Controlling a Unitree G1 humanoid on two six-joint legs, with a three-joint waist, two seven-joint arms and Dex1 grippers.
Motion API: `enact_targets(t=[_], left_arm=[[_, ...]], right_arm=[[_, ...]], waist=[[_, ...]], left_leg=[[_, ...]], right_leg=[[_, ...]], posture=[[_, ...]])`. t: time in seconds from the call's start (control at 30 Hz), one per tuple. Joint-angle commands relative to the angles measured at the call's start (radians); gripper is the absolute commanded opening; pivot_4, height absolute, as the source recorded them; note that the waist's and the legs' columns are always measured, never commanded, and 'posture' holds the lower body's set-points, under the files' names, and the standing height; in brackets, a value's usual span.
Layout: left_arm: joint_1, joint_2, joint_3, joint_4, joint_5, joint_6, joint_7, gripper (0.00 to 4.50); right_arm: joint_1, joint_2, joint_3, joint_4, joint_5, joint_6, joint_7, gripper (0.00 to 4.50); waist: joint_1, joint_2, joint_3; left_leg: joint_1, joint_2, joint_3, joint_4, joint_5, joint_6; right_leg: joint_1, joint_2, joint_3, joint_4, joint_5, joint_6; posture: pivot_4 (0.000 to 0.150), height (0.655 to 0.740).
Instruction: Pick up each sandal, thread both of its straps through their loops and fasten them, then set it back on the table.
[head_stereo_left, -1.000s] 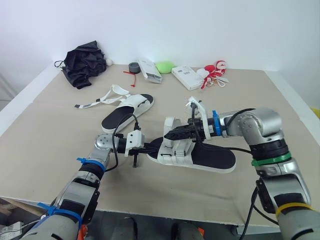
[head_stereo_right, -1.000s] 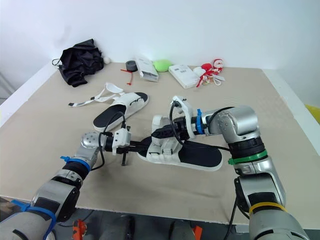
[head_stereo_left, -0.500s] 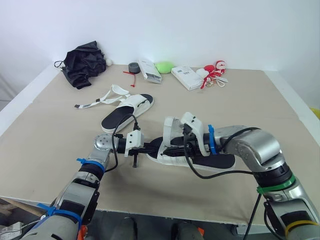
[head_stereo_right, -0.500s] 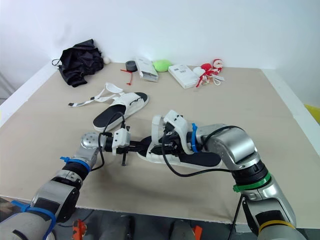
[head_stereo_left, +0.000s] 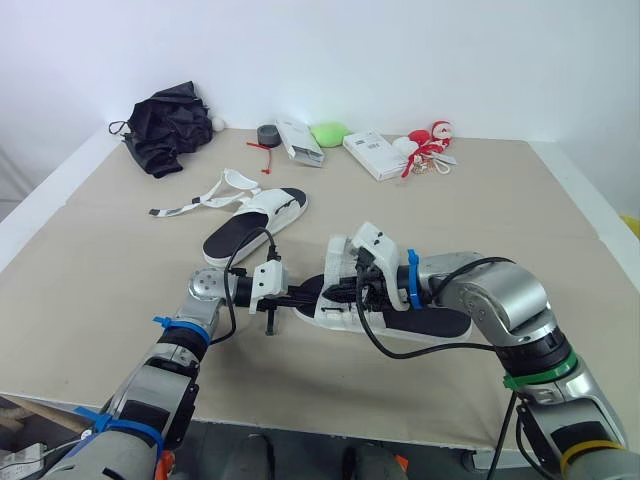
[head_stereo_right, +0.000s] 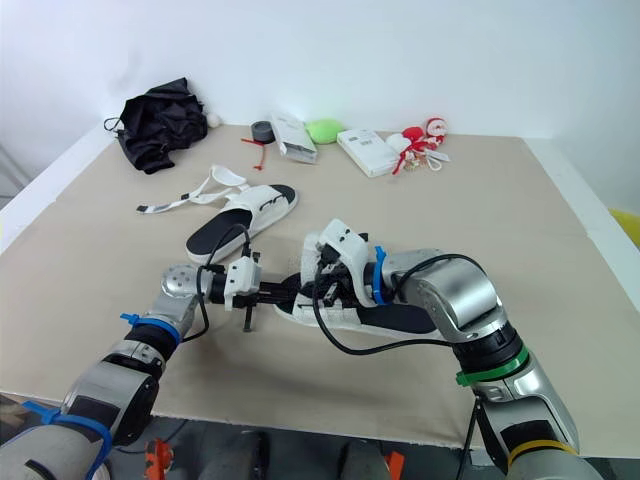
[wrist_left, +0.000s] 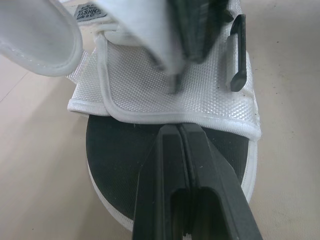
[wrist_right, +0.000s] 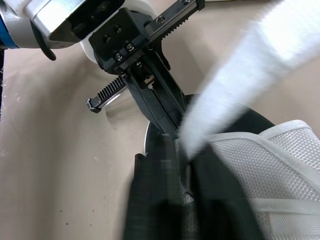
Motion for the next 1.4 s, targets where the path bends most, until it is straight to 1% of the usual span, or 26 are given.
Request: enact_targets(t=[0.03,0.13,0.2,0.33,0.47,0.67,0.9,1.4], left_arm=[[0.08,0.017,-0.07,0.107,0.104,0.064,0.007,0.0],[0.079,0.016,-0.07,0.107,0.103,0.065,0.008,0.0],[0.078,0.015,-0.07,0.108,0.104,0.066,0.008,0.0],[0.078,0.015,-0.07,0.108,0.104,0.065,0.01,0.0],[0.082,0.016,-0.068,0.105,0.102,0.064,0.009,0.0],[0.091,0.019,-0.068,0.101,0.101,0.062,0.008,0.0],[0.097,0.017,-0.071,0.098,0.102,0.06,0.005,0.0],[0.114,0.017,-0.073,0.089,0.101,0.062,0.004,0.0]], right_arm=[[-0.005,-0.008,-0.03,-0.021,0.018,-0.011,0.02,0.04],[-0.012,-0.002,-0.045,-0.006,0.042,0.022,0.032,0.04],[-0.035,0.025,-0.091,0.04,0.098,0.107,0.033,0.04],[-0.092,0.085,-0.201,0.195,0.196,0.314,0.031,0.04],[-0.097,0.084,-0.223,0.24,0.223,0.395,0.029,0.04],[-0.095,0.084,-0.199,0.254,0.232,0.445,0.018,0.04],[-0.185,0.125,-0.242,0.344,0.239,0.461,-0.004,0.04],[-0.22,0.136,-0.277,0.373,0.3,0.505,-0.012,0.04]], waist=[[0.0,0.0,0.0],[0.0,0.0,0.0],[0.0,0.0,0.0],[0.0,-0.001,0.0],[0.0,0.001,0.0],[0.0,0.001,-0.001],[0.0,0.002,-0.002],[0.0,0.003,-0.002]], left_leg=[[0.0,0.0,0.0,0.0,0.0,0.0],[0.0,0.0,0.0,0.0,0.0,0.0],[0.0,0.0,0.0,0.0,0.0,0.0],[0.0,0.0,0.0,0.0,0.001,0.002],[0.0,0.0,0.0,0.0,0.002,0.003],[0.0,0.0,0.0,0.0,0.002,0.003],[0.0,0.0,0.0,0.0,0.003,0.004],[0.0,0.0,-0.001,0.0,0.003,0.005]], right_leg=[[0.0,0.0,0.0,0.0,0.0,0.0],[0.0,0.0,0.0,0.0,0.0,0.0],[0.0,0.0,0.0,0.0,0.0,0.0],[0.0,0.0,0.0,0.0,0.002,-0.001],[0.0,0.0,-0.001,0.0,0.003,-0.002],[0.0,0.0,-0.001,0.0,0.003,-0.002],[0.0,0.001,-0.001,0.001,0.003,-0.002],[0.001,0.001,-0.001,0.001,0.003,-0.002]], posture=[[0.15,0.74],[0.15,0.74],[0.15,0.74],[0.15,0.74],[0.15,0.74],[0.15,0.74],[0.15,0.74],[0.15,0.74]])
